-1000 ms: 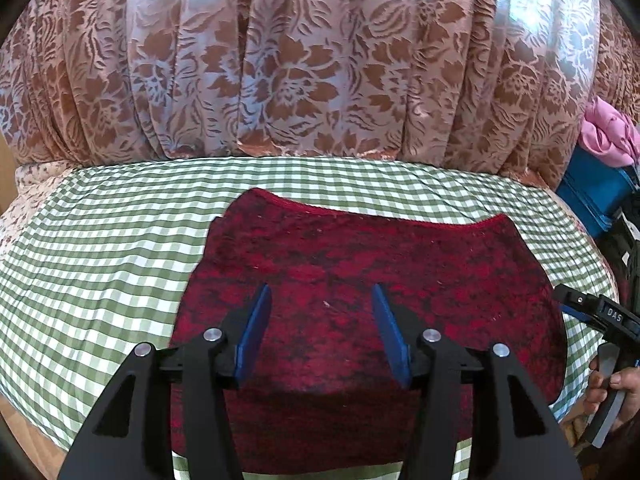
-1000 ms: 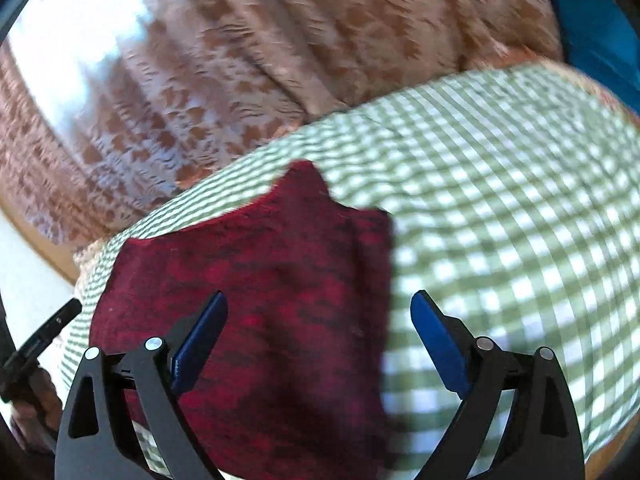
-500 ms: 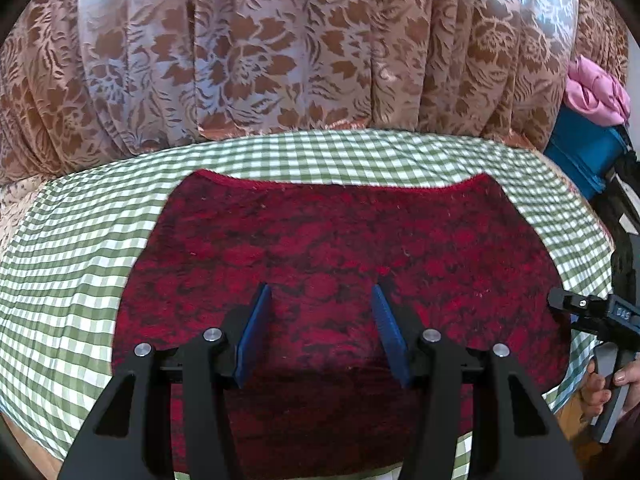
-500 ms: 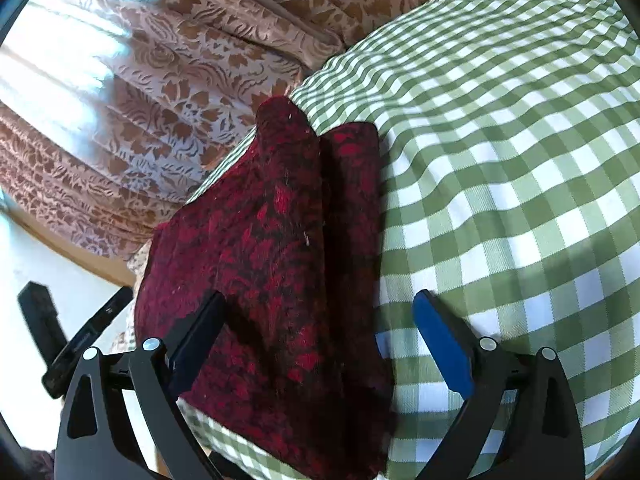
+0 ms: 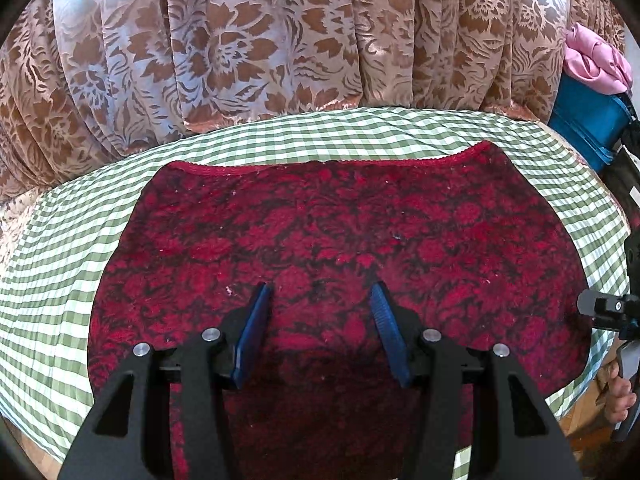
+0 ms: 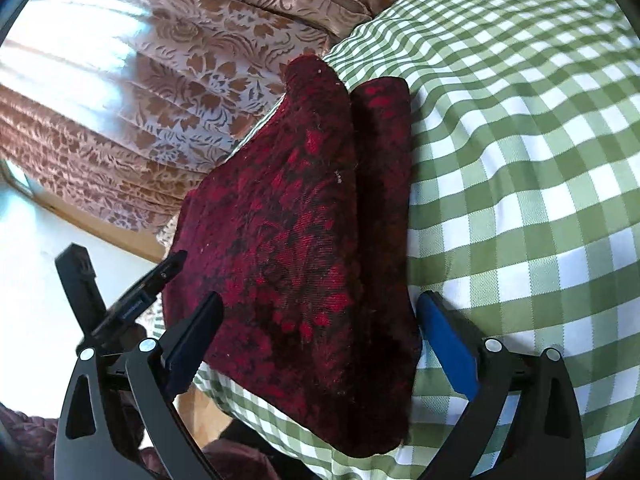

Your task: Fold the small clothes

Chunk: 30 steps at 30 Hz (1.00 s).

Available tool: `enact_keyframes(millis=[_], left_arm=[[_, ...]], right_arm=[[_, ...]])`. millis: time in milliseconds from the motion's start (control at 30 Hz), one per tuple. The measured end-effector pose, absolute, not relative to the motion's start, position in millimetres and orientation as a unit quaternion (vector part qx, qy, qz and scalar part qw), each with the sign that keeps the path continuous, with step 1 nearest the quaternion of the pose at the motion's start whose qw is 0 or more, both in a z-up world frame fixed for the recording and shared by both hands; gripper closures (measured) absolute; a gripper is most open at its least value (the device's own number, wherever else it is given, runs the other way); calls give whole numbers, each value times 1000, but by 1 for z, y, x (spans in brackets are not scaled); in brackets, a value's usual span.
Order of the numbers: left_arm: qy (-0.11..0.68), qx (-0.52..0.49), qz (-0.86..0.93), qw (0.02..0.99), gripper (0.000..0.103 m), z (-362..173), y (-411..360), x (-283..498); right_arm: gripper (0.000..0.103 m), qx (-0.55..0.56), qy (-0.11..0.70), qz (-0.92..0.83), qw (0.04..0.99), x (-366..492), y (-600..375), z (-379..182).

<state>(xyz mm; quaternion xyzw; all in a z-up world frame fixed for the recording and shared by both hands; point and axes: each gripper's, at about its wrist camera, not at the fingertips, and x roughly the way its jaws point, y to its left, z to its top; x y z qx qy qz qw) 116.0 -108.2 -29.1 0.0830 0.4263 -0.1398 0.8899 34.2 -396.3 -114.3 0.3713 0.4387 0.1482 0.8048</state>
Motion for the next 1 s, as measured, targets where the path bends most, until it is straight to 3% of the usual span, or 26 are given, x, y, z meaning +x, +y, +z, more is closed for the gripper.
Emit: enact_keyframes(millis=[433,733,1000], left_arm=[[442,80,-141,882,50,-42,-110,126],[439,68,-151,883,50,-44,-107,128],[444,39,-165,880,50,-44,-95,132]], right_arm=[[6,371,445,197,791,40,-382,-116],[53,350,450,171,804,41,-370,-113],[65,316,426,183,828,40,-350,-66]])
